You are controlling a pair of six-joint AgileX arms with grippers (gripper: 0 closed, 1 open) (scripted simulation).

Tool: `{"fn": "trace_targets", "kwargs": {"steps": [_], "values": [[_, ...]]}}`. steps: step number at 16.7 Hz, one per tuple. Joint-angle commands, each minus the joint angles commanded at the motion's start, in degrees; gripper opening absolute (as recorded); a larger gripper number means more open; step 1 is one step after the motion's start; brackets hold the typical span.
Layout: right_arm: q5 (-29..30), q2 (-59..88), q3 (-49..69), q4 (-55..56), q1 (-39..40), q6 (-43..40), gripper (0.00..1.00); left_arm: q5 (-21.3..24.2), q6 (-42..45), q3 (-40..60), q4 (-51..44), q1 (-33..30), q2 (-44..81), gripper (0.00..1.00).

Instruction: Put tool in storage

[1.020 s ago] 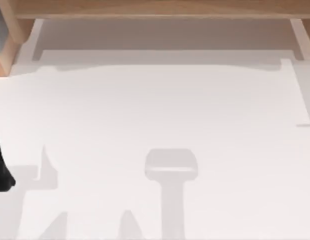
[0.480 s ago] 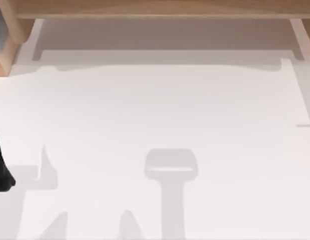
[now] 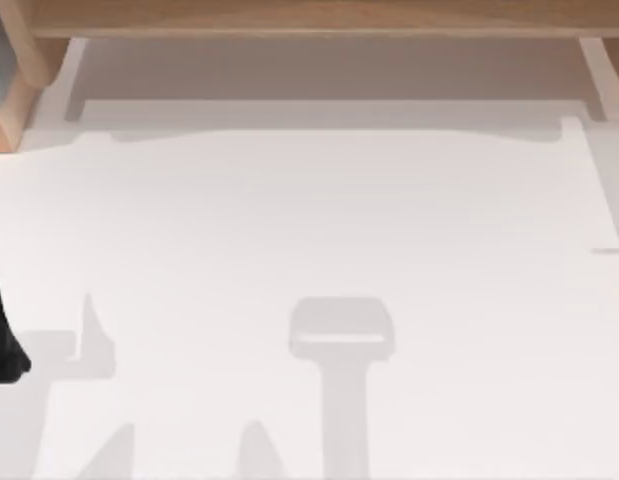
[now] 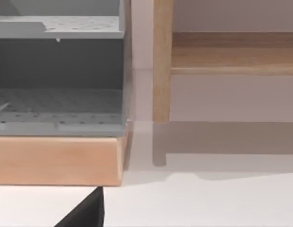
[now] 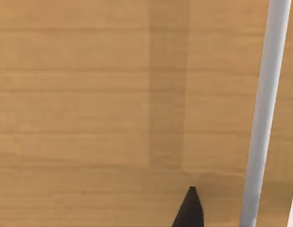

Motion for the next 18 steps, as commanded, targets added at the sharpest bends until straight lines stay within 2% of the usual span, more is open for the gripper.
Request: {"fn": "trace_targets", "kwargs": {"steps": [3, 4, 13, 18], "values": [[0.0, 0.0, 0.0, 0.0, 0.0, 0.0, 0.02, 0.0, 0.0, 0.0, 0.0, 0.0, 0.0, 1.00], [0.0, 0.0, 0.0, 0.0, 0.0, 0.0, 0.00, 0.0, 0.0, 0.0, 0.0, 0.0, 0.0, 1.00], [0.2, 0.2, 0.1, -0.3, 0.0, 0.1, 0.00, 0.0, 0.0, 0.0, 0.0, 0.0, 0.0, 1.00], [4.4, 2.8, 7.8, -4.8, 3.7, 0.2, 0.00, 0.0, 0.0, 0.0, 0.0, 0.0, 0.0, 1.00]]}}
